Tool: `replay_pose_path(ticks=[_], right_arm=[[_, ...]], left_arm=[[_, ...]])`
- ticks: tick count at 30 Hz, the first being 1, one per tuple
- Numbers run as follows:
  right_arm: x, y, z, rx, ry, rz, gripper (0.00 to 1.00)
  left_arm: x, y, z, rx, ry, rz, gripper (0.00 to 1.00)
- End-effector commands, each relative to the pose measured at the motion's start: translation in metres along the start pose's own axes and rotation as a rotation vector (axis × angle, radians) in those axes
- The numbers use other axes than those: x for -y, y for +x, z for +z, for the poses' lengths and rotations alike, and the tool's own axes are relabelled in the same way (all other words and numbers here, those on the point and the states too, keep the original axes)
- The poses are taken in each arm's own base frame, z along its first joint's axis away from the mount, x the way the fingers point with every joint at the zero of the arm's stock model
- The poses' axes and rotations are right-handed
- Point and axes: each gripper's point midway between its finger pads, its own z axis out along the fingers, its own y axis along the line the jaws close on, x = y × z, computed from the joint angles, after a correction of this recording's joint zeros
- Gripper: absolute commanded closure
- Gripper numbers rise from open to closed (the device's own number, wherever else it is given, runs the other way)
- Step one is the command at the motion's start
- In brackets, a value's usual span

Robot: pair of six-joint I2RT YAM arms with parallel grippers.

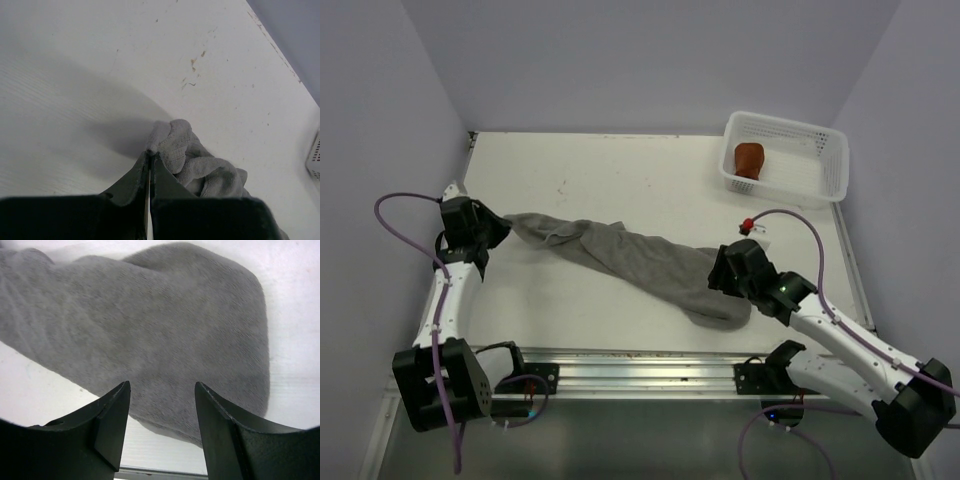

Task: Roll the towels
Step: Move the towel to the center of the board

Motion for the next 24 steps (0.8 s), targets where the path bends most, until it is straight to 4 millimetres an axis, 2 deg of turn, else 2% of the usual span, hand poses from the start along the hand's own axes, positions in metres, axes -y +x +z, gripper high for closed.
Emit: replay_pose_path(ticks=[1,7,11,16,20,23,24], right_arm=[[0.026,0.013,-0.006,-0.011,0.101,0.105,0.41],[0.020,0.039,-0.014,-0.120,0.032,0.140,0.38],[0.036,0.068,-0.008,-0.211,0.110,0.164,0.37],[0.038,0.082,0.005,-0.241,0.102,0.144,0.38],[0.033,0.085,0.009,-0.262,0.080,0.103,0.39],[0.037,0.090,0.013,-0.275,0.098,0.086,0.46],[0.037,0.092,0.016,-0.283,0.106,0.078,0.58]], left_arm=[[0.010,-0.016,-0.006,0.049,0.040,0.052,1.00],[0.020,-0.010,-0.006,0.024,0.104,0.055,1.00],[0.022,-0.010,-0.009,0.031,0.120,0.056,1.00],[0.023,-0.009,-0.011,0.037,0.131,0.060,1.00],[0.024,-0.005,-0.010,0.019,0.144,0.060,1.00],[0.024,-0.004,-0.010,0.014,0.146,0.061,1.00],[0.024,-0.005,-0.010,0.015,0.142,0.062,1.00]])
